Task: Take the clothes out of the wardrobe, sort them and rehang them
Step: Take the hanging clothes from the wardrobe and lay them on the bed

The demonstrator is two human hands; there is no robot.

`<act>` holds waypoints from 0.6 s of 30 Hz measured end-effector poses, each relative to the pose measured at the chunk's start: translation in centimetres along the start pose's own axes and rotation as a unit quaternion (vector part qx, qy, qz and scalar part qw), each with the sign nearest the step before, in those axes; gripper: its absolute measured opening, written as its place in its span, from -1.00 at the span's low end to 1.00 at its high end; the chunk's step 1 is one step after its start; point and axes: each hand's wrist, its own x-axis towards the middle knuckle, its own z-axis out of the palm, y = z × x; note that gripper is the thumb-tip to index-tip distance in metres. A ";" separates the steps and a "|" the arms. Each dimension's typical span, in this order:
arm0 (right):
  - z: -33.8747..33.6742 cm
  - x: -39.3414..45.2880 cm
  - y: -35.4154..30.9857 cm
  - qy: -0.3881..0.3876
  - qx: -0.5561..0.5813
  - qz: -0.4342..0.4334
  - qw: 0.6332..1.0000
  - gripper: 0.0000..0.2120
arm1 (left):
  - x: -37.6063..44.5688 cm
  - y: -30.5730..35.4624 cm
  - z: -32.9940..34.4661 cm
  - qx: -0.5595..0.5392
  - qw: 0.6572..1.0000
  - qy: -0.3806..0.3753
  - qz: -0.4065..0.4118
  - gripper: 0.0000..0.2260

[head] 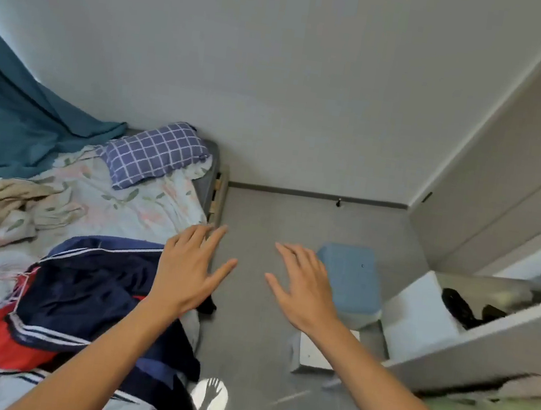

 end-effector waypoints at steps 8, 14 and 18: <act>-7.4 -12.1 11.1 0.069 -0.028 0.155 0.985 -0.43 | 3.5 17.9 5.6 -0.047 0.984 -0.059 0.161 -0.38; -10.6 -20.0 15.1 0.128 -0.038 0.279 0.951 -0.42 | 3.4 26.7 8.0 -0.076 0.950 -0.098 0.286 -0.42; -12.2 -26.4 16.6 0.165 -0.059 0.367 0.914 -0.43 | 2.4 33.1 9.1 -0.112 0.919 -0.104 0.362 -0.45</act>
